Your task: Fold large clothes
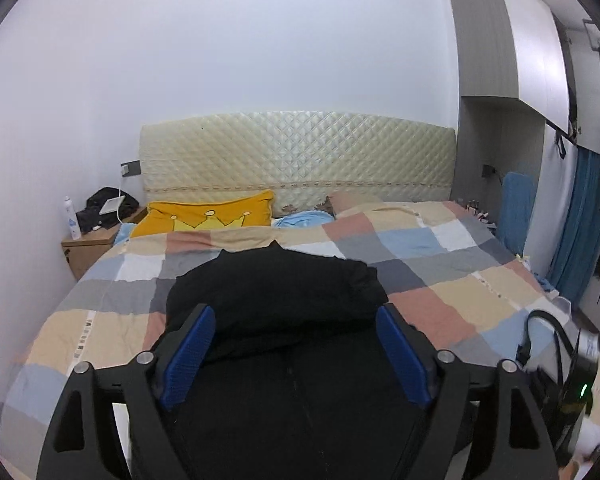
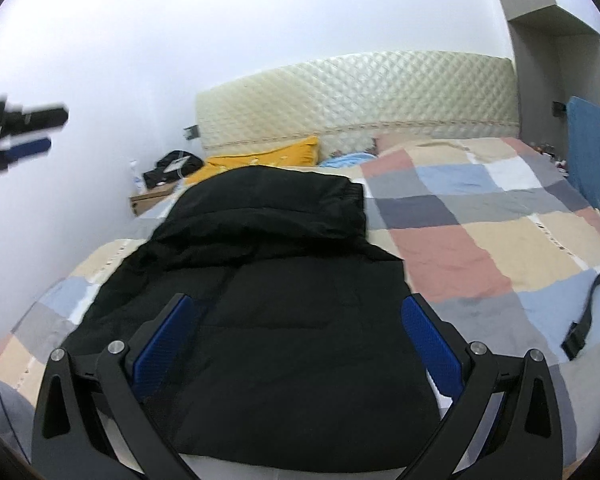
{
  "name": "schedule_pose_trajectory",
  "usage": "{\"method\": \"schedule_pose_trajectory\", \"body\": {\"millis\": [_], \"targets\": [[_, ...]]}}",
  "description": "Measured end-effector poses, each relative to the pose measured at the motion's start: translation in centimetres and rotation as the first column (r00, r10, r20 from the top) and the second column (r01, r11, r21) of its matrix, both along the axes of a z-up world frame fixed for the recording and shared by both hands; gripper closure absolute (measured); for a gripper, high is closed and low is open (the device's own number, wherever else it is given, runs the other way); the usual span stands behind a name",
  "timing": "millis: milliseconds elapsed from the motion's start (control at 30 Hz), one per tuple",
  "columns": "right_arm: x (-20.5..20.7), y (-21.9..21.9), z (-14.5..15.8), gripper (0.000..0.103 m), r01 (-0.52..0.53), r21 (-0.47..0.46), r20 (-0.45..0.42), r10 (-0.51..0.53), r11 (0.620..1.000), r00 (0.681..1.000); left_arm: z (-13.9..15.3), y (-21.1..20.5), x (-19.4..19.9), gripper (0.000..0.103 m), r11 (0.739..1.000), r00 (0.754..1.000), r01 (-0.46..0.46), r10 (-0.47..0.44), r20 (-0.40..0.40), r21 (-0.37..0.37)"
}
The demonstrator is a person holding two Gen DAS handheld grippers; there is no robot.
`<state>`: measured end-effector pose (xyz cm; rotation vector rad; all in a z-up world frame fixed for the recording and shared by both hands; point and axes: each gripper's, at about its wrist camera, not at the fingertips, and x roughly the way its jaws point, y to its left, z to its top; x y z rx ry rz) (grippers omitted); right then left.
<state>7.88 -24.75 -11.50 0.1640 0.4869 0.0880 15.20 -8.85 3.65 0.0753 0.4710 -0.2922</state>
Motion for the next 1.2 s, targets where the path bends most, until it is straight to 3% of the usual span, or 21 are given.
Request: {"method": "schedule_pose_trajectory", "body": {"millis": [167, 333, 500, 633, 867, 1200], "targets": [[-0.5, 2.2, 0.2, 0.0, -0.05, -0.058, 0.002, 0.05, 0.997, 0.999, -2.7, 2.6, -1.8, 0.02, 0.996, 0.998, -0.063, 0.063, -0.002, 0.055], [-0.5, 3.5, -0.3, 0.0, -0.091, -0.098, -0.013, 0.09, 0.991, 0.996, -5.2, 5.3, -2.4, 0.02, 0.995, 0.993, -0.103, 0.103, -0.064, 0.002], [-0.4, 3.4, -0.6, 0.0, -0.113, -0.041, -0.04, 0.112, 0.993, 0.993, -8.0, 6.7, -2.7, 0.02, 0.99, 0.984, -0.14, 0.138, -0.108, -0.009], [-0.9, 3.9, -0.8, 0.0, -0.116, -0.067, -0.049, 0.113, 0.991, 0.992, -10.1, 7.7, -2.3, 0.02, 0.985, 0.972, -0.164, 0.154, -0.175, -0.043], [-1.3, 4.9, -1.3, 0.0, -0.14, -0.094, -0.068, 0.134, 0.986, 0.989, -11.7, 8.6, -2.5, 0.02, 0.981, 0.958, -0.191, 0.18, -0.223, -0.031], [0.8, 3.4, -2.2, 0.0, -0.123, -0.083, -0.189, 0.105, 0.989, 0.976, -15.1, 10.0, -1.3, 0.02, 0.976, 0.921, -0.218, 0.197, -0.335, -0.026]]}}
